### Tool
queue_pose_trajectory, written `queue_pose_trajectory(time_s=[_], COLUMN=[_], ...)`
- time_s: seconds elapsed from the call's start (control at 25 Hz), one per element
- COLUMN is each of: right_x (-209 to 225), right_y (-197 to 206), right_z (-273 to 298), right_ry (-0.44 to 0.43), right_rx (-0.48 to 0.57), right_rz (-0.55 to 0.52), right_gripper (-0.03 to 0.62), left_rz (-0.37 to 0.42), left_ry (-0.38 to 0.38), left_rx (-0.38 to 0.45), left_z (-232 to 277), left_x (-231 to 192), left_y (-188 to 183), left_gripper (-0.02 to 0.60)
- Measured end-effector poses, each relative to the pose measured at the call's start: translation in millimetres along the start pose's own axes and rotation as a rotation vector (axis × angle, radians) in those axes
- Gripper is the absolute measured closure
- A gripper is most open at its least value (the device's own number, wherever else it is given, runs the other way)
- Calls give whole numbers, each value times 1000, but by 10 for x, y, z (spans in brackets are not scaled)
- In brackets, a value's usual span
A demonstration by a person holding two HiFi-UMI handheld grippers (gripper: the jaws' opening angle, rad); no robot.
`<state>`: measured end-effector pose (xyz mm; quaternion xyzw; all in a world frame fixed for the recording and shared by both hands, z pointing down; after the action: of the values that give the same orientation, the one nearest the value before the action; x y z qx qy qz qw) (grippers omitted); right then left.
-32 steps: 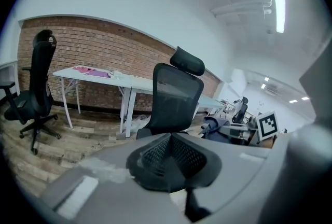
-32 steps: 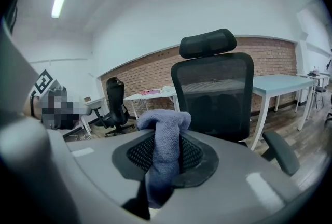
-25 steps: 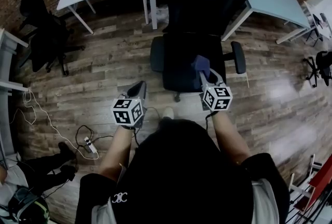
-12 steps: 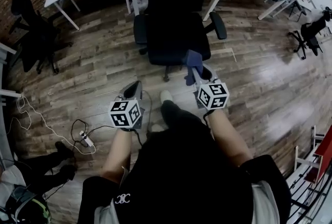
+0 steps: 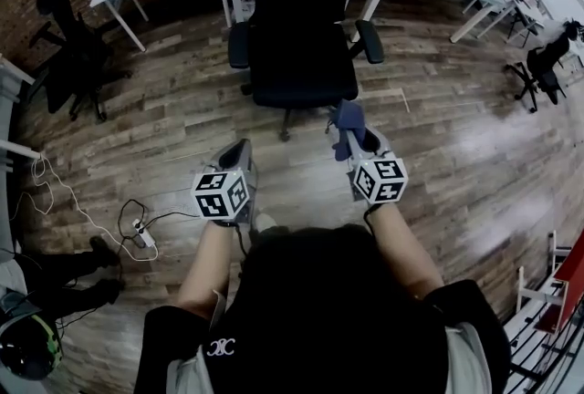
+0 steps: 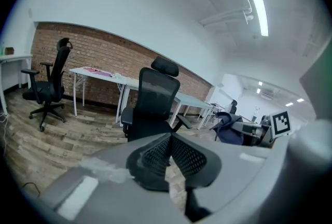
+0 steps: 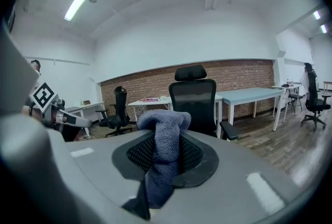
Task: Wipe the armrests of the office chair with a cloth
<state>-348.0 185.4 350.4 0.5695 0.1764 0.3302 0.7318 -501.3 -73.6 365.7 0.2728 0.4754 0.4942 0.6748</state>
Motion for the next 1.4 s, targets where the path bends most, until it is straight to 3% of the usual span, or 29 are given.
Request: queue_pose_trajectory(time_s=[0.24, 0.52, 0.72, 0.92, 1.16, 1.4], right_x=[525, 1158, 1407, 1520, 1410, 1334], right_y=[163, 476, 658, 619, 571, 538], right_z=[-685, -1491, -1903, -2050, -2211, -2220], right_ry=[-57, -141, -179, -146, -225, -238], right_rx=[21, 23, 14, 40, 54, 52], right_rz=[0, -24, -6, 19, -31, -29], right_gripper=[514, 513, 513, 513, 514, 514], left_rz=[20, 23, 33, 71, 62, 55], left_ry=[-58, -89, -123, -120, -156, -156], left_rx=[24, 7, -17, -11, 41, 13], left_z=[-11, -87, -194, -281, -423, -495], left_x=[879, 2033, 2565, 2817, 2944, 3000], left_y=[368, 1078, 1385, 1357, 1360, 1520], left_gripper=[575, 575, 575, 576, 575, 575])
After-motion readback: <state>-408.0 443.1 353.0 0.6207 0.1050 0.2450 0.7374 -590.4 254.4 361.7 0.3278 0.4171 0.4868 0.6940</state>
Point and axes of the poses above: the fingertips, and each gripper's own axes: z forward along the fingers, x to its right, y out of its underside, the point moved 6 cm from there along -z, backward along the fingers, and after that the axes turned 2 degrees about y, right-handed, at the moved point
